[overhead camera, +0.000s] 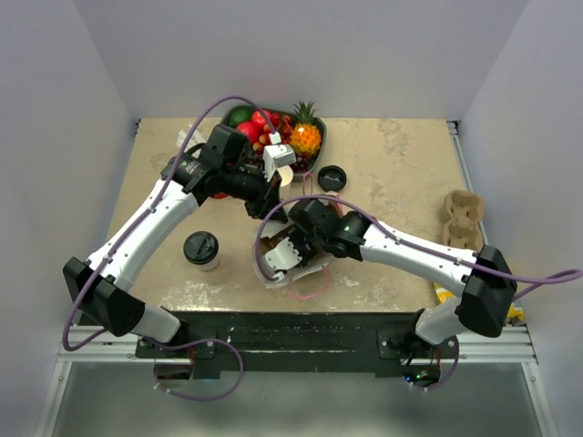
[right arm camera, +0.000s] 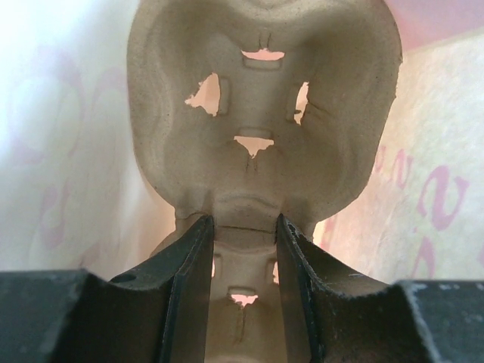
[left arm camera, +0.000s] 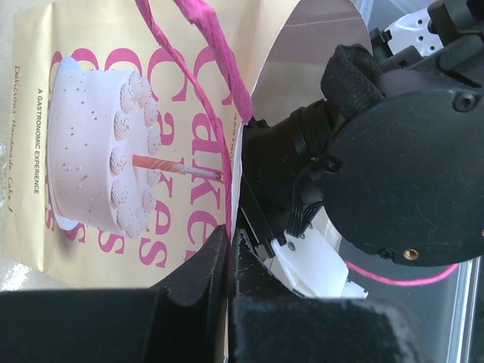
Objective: Pack the takeout coffee
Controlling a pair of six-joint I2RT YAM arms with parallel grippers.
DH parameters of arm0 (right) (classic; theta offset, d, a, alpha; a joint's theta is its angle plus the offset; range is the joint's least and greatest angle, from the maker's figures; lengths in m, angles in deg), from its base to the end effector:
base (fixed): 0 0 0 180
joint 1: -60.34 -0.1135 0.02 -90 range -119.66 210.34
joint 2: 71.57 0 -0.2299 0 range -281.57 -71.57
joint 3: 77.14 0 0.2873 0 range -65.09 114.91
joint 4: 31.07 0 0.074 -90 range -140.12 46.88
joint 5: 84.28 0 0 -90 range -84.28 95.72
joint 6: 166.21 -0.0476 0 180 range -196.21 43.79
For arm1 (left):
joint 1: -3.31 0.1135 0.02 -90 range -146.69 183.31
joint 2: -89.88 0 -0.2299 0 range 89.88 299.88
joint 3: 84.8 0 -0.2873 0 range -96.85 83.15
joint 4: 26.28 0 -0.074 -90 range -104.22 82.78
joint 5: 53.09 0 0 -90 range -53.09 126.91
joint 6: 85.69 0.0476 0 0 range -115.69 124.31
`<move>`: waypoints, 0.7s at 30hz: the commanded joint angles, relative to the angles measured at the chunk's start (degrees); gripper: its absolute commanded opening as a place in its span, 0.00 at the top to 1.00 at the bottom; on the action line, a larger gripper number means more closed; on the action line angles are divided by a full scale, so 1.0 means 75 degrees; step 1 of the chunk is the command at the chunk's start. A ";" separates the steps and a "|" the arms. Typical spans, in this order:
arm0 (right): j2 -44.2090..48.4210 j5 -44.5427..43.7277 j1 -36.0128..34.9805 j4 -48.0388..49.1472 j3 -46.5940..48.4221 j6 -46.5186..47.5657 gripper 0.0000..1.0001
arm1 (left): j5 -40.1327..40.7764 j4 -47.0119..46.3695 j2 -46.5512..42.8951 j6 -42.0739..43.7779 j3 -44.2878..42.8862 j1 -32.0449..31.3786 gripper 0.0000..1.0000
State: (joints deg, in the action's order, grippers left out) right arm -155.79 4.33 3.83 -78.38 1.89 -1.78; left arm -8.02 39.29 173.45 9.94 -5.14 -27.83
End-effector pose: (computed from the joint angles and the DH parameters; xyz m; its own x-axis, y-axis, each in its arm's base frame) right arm 0.1979 0.2971 0.2198 0.6778 -0.7208 -0.1449 -0.6433 -0.4860 -0.5916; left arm 0.2739 -0.2047 0.3438 -0.5659 0.4231 -0.7076 0.8238 0.3255 -0.4642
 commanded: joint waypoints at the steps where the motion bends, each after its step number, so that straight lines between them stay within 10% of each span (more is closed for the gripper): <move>1: -0.0101 0.0232 0.0094 0.0202 -0.0025 0.0003 1.00 | -0.0232 -0.0046 0.0037 0.0093 -0.0345 0.0062 1.00; 21: -0.0828 -0.0588 0.0351 0.1925 -0.0857 -0.0421 1.00 | -0.0373 0.0095 0.0119 0.0292 -0.0380 0.0073 1.00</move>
State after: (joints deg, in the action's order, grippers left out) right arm -159.71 1.73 5.42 -66.80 -4.97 -3.37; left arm -9.11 40.65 174.10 11.29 -5.34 -27.83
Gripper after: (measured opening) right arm 0.381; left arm 0.035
